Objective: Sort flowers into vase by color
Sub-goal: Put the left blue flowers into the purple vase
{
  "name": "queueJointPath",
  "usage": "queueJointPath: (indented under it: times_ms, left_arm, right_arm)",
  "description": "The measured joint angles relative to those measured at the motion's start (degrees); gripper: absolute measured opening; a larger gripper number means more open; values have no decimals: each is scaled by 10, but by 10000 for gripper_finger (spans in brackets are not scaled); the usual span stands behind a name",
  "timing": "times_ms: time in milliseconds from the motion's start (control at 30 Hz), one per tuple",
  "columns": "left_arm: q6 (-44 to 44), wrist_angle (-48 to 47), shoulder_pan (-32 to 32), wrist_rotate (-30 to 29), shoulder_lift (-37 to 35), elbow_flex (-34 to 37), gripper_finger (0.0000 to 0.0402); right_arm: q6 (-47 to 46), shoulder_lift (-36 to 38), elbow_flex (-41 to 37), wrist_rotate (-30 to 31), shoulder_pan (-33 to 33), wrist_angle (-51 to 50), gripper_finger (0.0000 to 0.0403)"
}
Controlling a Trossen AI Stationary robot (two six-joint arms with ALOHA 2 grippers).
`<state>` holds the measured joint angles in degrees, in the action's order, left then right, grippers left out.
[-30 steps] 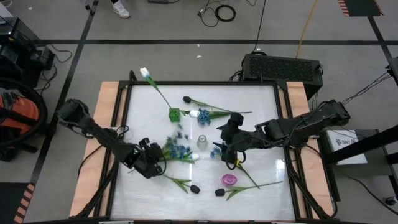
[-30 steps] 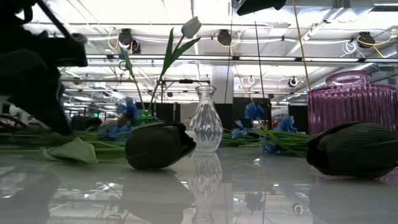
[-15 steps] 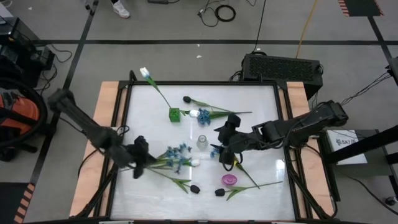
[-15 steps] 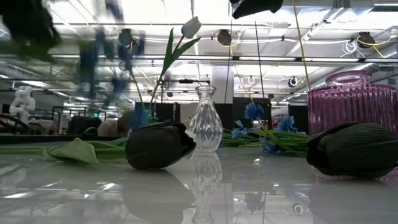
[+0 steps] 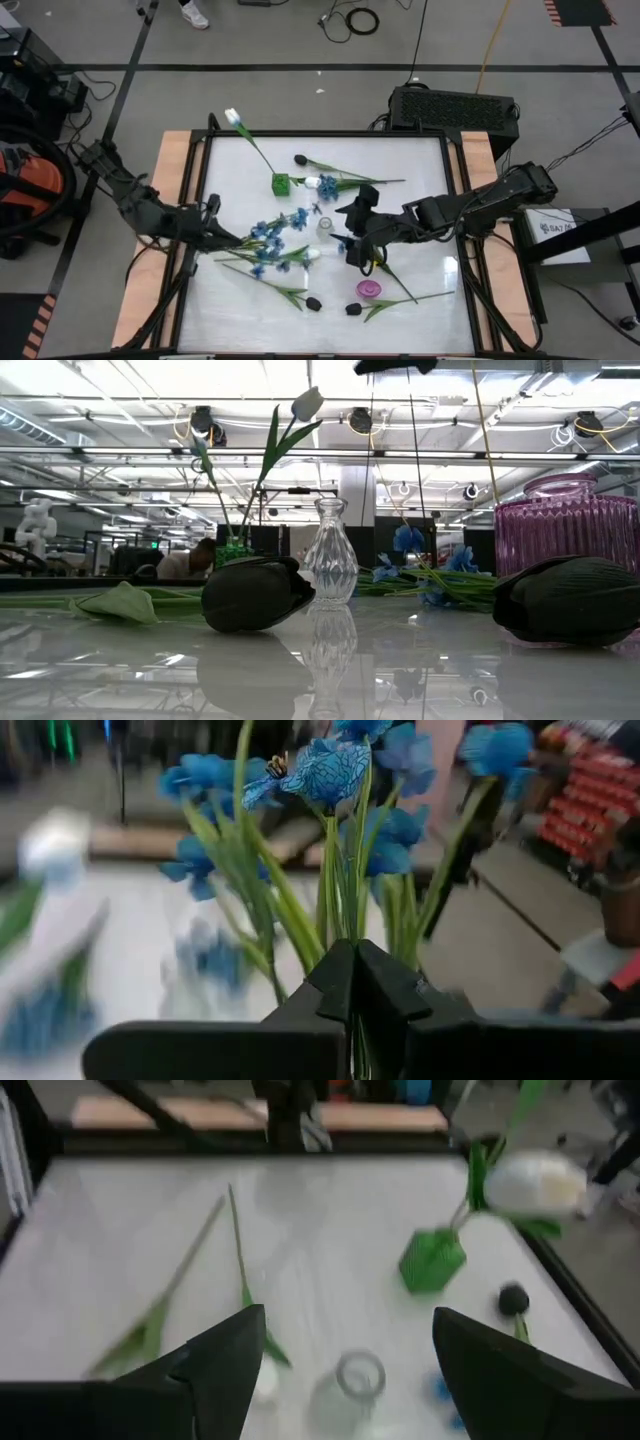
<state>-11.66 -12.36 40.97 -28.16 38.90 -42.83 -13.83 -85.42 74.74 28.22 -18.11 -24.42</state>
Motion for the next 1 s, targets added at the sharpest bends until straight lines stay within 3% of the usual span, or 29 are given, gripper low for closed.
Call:
queueJointPath:
  times_ms: [233,400,567,700,900,1000]
  left_arm:
    - [195,188,0,-5,16,0,15]
    - [269,285,-12,-10,44,0,15]
    - [299,352,-36,-8,95,0,15]
    - [303,402,-58,-8,144,0,15]
    - [303,438,-80,-7,201,0,15]
    - [302,455,-88,-6,219,0,15]
  right_arm:
    - [81,-39,0,-17,0,145,280]
    - [132,-85,0,-35,6,327,280]
    - [164,-143,0,-87,12,526,280]
    - [189,-187,0,-92,14,627,280]
    - [201,-214,0,-95,18,681,280]
    - [196,-215,0,-144,22,696,280]
